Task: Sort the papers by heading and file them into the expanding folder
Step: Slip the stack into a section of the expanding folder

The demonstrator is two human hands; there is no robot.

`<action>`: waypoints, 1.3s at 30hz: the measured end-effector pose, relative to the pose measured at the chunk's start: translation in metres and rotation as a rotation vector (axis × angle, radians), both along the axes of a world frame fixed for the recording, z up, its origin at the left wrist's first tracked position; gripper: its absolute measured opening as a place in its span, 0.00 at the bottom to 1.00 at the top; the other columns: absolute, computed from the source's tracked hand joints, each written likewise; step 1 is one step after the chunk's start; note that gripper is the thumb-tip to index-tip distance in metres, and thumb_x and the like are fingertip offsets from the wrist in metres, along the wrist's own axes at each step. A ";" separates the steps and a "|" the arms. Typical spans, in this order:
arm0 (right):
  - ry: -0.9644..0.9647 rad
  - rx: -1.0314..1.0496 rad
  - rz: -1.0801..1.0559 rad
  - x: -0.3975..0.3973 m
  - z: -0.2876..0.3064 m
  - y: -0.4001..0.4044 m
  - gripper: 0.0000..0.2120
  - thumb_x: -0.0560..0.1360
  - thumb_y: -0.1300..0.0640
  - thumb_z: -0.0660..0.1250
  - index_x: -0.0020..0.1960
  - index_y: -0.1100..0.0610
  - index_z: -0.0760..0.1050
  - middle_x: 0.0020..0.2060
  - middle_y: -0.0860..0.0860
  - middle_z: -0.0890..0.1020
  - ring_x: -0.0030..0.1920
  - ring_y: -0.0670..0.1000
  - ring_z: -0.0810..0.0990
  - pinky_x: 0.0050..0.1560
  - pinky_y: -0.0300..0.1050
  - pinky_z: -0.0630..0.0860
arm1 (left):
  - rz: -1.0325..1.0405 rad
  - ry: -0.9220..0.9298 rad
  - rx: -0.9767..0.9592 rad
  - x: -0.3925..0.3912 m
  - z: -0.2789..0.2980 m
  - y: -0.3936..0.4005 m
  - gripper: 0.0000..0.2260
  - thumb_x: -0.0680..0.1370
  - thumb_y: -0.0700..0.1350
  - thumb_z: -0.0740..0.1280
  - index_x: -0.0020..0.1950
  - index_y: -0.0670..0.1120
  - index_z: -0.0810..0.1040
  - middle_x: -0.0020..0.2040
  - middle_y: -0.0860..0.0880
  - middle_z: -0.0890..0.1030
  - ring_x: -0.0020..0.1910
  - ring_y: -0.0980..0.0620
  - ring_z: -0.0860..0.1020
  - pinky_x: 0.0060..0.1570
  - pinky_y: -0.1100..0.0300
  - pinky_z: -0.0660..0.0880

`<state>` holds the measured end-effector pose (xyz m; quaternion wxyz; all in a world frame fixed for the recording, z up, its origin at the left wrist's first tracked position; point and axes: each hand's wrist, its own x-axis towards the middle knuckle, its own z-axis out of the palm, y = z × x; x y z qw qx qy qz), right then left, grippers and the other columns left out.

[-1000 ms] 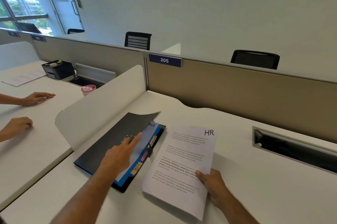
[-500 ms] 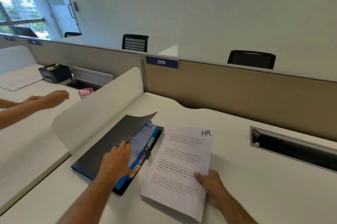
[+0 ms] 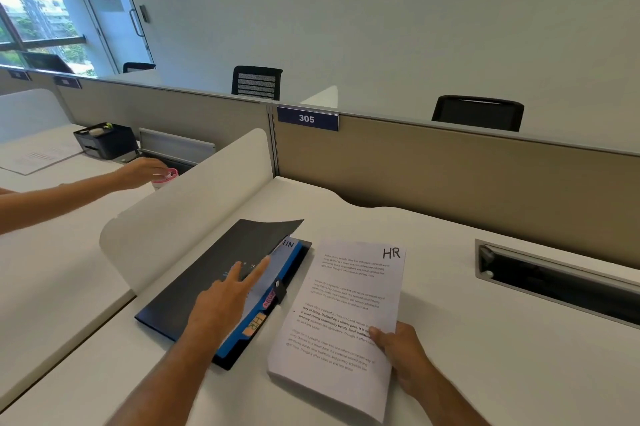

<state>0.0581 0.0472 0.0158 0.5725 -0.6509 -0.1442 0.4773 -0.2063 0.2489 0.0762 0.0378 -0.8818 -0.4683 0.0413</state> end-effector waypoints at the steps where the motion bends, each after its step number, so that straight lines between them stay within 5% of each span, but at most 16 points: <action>1: -0.001 -0.001 0.001 0.000 0.001 0.000 0.11 0.78 0.67 0.67 0.60 0.59 0.79 0.46 0.54 0.88 0.46 0.56 0.87 0.43 0.49 0.83 | -0.012 0.023 -0.011 0.000 0.000 0.001 0.40 0.80 0.41 0.65 0.81 0.62 0.42 0.81 0.44 0.55 0.59 0.47 0.78 0.47 0.57 0.80; 5: -0.006 -0.008 0.004 -0.001 0.003 -0.001 0.11 0.78 0.66 0.67 0.59 0.58 0.79 0.46 0.54 0.88 0.46 0.57 0.87 0.45 0.51 0.83 | 0.050 0.010 -0.024 0.003 0.001 -0.001 0.26 0.81 0.49 0.64 0.77 0.51 0.60 0.75 0.49 0.67 0.61 0.49 0.75 0.56 0.53 0.79; 9: -0.008 -0.019 0.008 -0.001 0.004 -0.001 0.12 0.79 0.66 0.67 0.61 0.59 0.79 0.47 0.54 0.88 0.47 0.57 0.87 0.46 0.52 0.84 | 0.115 0.022 -0.062 0.004 0.000 0.000 0.45 0.69 0.68 0.71 0.78 0.50 0.58 0.74 0.50 0.67 0.64 0.47 0.74 0.55 0.52 0.79; 12: -0.004 -0.021 0.014 -0.002 0.004 -0.001 0.13 0.78 0.66 0.67 0.63 0.61 0.78 0.47 0.55 0.87 0.47 0.58 0.87 0.48 0.54 0.84 | 0.131 0.031 -0.061 0.005 0.000 -0.001 0.48 0.67 0.65 0.75 0.79 0.49 0.56 0.74 0.50 0.66 0.64 0.48 0.73 0.57 0.52 0.78; 20: 0.062 -0.008 -0.042 -0.004 0.010 0.001 0.13 0.78 0.66 0.67 0.62 0.61 0.79 0.48 0.55 0.87 0.47 0.59 0.87 0.45 0.52 0.83 | 0.089 0.006 -0.028 0.002 0.003 -0.003 0.28 0.77 0.45 0.67 0.75 0.49 0.61 0.70 0.51 0.69 0.56 0.50 0.75 0.50 0.56 0.79; 27: 0.190 0.048 0.016 -0.016 0.032 0.027 0.09 0.77 0.66 0.68 0.56 0.59 0.81 0.49 0.57 0.87 0.51 0.61 0.85 0.52 0.56 0.83 | 0.112 -0.205 -0.116 -0.007 0.005 0.008 0.40 0.76 0.37 0.65 0.78 0.63 0.47 0.60 0.51 0.78 0.35 0.56 0.75 0.29 0.63 0.70; 34: -0.006 -0.064 0.108 -0.047 0.051 0.072 0.09 0.76 0.69 0.67 0.52 0.57 0.79 0.47 0.55 0.86 0.45 0.57 0.85 0.37 0.46 0.82 | 0.176 -0.279 -0.280 -0.010 0.014 0.021 0.21 0.80 0.39 0.60 0.72 0.54 0.68 0.55 0.48 0.81 0.45 0.50 0.79 0.45 0.52 0.81; 39: -0.175 -0.085 0.090 -0.068 0.046 0.099 0.11 0.73 0.68 0.65 0.44 0.54 0.80 0.45 0.53 0.85 0.46 0.57 0.84 0.46 0.52 0.84 | 0.135 -0.266 -0.314 -0.011 0.015 0.025 0.15 0.80 0.44 0.61 0.67 0.51 0.71 0.50 0.48 0.82 0.44 0.48 0.81 0.46 0.51 0.82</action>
